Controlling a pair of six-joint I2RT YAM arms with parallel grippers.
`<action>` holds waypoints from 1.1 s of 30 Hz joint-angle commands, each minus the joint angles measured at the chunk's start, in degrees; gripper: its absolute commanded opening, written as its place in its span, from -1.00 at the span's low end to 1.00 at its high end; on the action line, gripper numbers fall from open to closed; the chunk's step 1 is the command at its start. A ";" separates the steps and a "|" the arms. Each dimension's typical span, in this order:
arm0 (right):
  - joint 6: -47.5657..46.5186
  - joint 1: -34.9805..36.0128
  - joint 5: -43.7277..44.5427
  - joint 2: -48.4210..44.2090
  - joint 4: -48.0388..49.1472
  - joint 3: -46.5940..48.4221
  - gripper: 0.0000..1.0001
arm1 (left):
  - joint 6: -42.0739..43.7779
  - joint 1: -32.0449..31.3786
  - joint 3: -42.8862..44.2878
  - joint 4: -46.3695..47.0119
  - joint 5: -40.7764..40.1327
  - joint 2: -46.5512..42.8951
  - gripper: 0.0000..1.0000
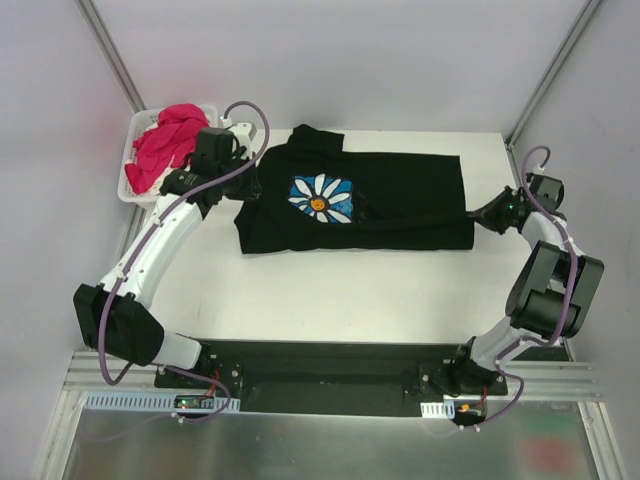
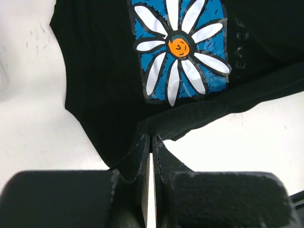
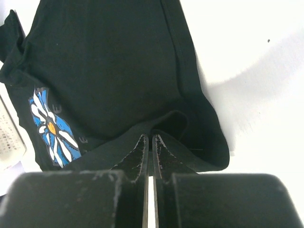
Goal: Fold and stack the t-shirts
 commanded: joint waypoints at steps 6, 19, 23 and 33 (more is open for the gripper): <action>-1.38 1.52 -0.64 3.86 2.15 5.49 -0.99 | 5.31 0.93 6.99 2.93 2.60 6.01 -1.00; -0.24 2.14 -0.20 7.12 3.56 7.60 -0.99 | 9.10 1.37 14.81 4.16 6.11 15.23 -1.00; -0.06 2.40 -0.11 8.35 3.73 8.13 -0.99 | 10.32 1.72 17.62 4.42 6.47 17.79 -1.00; 0.29 2.58 0.24 10.63 4.17 10.06 -0.99 | 11.56 2.08 23.42 4.78 8.14 23.94 -1.00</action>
